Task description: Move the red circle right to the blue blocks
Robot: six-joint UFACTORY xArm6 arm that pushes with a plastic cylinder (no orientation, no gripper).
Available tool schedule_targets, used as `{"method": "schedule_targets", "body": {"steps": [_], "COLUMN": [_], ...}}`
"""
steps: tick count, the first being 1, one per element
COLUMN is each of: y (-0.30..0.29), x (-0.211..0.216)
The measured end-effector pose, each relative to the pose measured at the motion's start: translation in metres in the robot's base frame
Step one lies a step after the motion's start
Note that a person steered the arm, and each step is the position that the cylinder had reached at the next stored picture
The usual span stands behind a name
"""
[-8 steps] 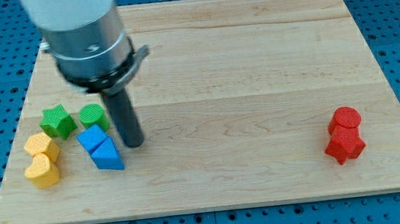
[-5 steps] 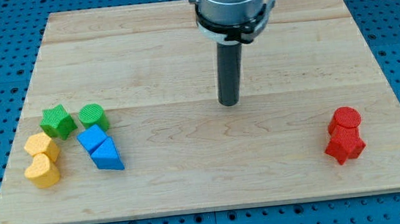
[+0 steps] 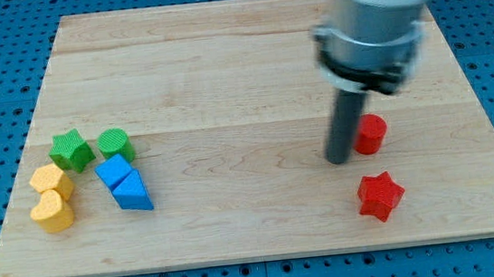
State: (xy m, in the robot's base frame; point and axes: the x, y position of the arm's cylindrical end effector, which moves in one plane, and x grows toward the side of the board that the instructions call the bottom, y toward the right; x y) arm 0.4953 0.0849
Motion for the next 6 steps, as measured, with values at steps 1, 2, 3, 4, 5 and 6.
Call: {"method": "schedule_targets", "body": {"steps": [1, 2, 3, 4, 5, 6], "y": [0.1, 0.1, 0.183, 0.208, 0.145, 0.022], "x": [-0.003, 0.003, 0.006, -0.012, -0.028, -0.042]}}
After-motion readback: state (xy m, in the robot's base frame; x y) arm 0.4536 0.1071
